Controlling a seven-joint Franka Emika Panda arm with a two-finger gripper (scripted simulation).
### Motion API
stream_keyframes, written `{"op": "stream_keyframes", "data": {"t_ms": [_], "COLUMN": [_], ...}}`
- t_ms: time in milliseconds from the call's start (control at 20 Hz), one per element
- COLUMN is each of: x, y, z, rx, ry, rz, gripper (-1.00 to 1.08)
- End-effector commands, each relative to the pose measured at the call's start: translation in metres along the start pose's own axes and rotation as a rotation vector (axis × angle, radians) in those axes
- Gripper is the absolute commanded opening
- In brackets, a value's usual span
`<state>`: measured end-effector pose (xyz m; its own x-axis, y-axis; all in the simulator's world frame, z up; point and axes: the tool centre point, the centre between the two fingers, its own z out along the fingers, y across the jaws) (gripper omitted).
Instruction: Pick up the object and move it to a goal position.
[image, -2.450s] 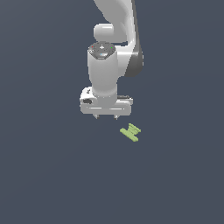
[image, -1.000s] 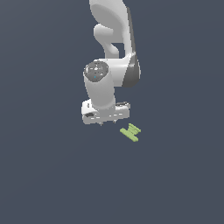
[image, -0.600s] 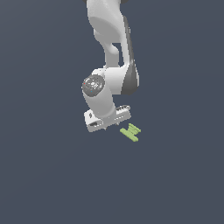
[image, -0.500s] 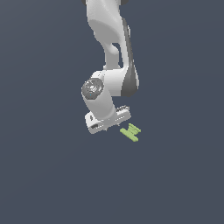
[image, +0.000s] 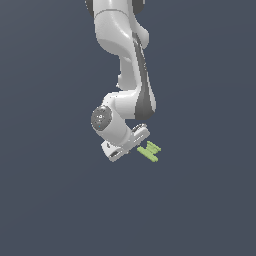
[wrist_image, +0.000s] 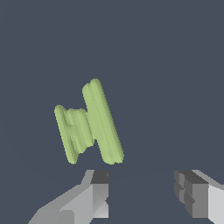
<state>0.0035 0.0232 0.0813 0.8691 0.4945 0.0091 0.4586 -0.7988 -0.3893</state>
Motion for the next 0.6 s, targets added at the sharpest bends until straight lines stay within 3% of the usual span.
{"op": "stream_keyframes", "data": {"t_ms": [0, 550], "x": [0.003, 0.015], "y": [-0.002, -0.011], "z": [0.008, 0.035], "rx": [0.041, 0.191], "ry": [0.010, 0.079], "rz": [-0.051, -0.237], "gripper": [0.28, 0.28]}}
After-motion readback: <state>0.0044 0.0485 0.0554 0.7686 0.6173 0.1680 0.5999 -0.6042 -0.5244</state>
